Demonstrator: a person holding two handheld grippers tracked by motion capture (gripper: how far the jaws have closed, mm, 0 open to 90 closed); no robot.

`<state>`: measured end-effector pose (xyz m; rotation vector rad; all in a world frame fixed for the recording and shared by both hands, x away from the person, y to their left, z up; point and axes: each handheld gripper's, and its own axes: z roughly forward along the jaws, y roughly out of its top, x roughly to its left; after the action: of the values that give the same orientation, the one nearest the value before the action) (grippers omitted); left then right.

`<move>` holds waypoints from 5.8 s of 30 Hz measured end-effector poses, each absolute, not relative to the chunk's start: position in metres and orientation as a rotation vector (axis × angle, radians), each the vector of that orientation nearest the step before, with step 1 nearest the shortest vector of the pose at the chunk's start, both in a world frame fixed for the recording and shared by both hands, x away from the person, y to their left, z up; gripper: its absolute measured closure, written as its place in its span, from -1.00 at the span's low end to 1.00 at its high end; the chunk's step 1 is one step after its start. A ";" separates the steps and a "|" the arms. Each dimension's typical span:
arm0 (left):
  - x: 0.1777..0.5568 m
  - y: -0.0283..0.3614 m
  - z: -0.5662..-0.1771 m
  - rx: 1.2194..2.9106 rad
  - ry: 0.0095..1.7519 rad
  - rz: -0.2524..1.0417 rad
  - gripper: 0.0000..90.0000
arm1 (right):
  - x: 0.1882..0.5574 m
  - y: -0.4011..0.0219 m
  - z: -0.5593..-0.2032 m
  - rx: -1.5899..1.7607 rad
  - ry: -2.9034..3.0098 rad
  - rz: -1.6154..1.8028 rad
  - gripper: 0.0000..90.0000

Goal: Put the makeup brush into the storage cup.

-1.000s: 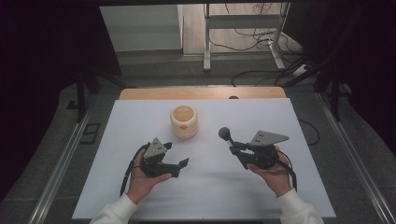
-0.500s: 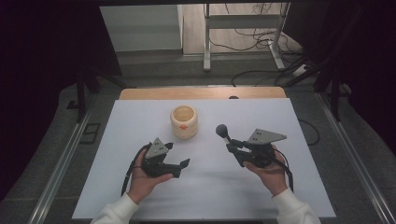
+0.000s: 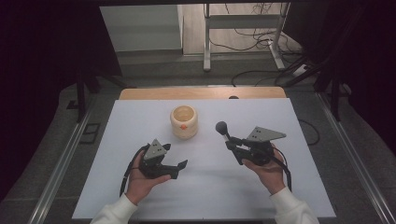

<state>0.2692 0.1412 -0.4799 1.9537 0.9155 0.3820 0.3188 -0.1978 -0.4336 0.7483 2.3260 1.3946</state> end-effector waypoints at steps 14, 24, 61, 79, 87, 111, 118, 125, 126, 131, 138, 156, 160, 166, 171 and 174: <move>0.258 0.175 -0.484 1.929 0.998 0.400 -0.69 | 0.322 -0.198 -0.426 0.761 2.290 1.422 0.61; 0.248 0.200 -0.496 1.949 1.055 0.409 -0.69 | 0.330 -0.192 -0.418 0.766 2.259 1.455 0.62; 0.240 0.217 -0.507 1.985 1.099 0.431 -0.67 | 0.393 -0.138 -0.410 0.833 2.185 1.624 0.62; 0.240 0.217 -0.508 1.988 1.102 0.429 -0.67 | 0.405 -0.129 -0.412 0.855 2.178 1.638 0.61; 0.240 0.218 -0.508 1.988 1.104 0.430 -0.67 | 0.409 -0.124 -0.411 0.854 2.174 1.649 0.61; 0.240 0.219 -0.507 1.987 1.101 0.432 -0.67 | 0.421 -0.106 -0.399 0.849 2.159 1.668 0.61; 0.240 0.219 -0.507 1.986 1.101 0.432 -0.67 | 0.425 -0.101 -0.397 0.856 2.151 1.678 0.61; 0.240 0.219 -0.506 1.991 1.100 0.432 -0.67 | 0.431 -0.097 -0.397 0.867 2.145 1.685 0.62; 0.240 0.219 -0.506 1.991 1.100 0.433 -0.67 | 0.432 -0.096 -0.397 0.868 2.147 1.684 0.61; 0.240 0.219 -0.506 1.991 1.102 0.432 -0.67 | 0.437 -0.093 -0.398 0.876 2.146 1.691 0.61; 0.240 0.220 -0.506 1.991 1.100 0.433 -0.67 | 0.443 -0.087 -0.400 0.888 2.145 1.709 0.61; 0.240 0.219 -0.507 1.991 1.102 0.429 -0.67 | 0.452 -0.075 -0.400 0.893 2.144 1.718 0.61; 0.241 0.219 -0.507 1.992 1.101 0.428 -0.67 | 0.454 -0.071 -0.400 0.890 2.146 1.719 0.61; 0.240 0.220 -0.507 1.989 1.102 0.428 -0.67 | 0.458 -0.065 -0.401 0.891 2.152 1.717 0.61; 0.240 0.221 -0.507 1.989 1.103 0.427 -0.66 | 0.460 -0.059 -0.400 0.901 2.151 1.720 0.61; 0.240 0.221 -0.507 1.988 1.103 0.427 -0.66 | 0.462 -0.056 -0.400 0.898 2.155 1.716 0.61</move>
<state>0.2405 0.2210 -0.5066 1.9877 1.1031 0.4274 0.4621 -0.0559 -0.4005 0.8983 2.1550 1.7161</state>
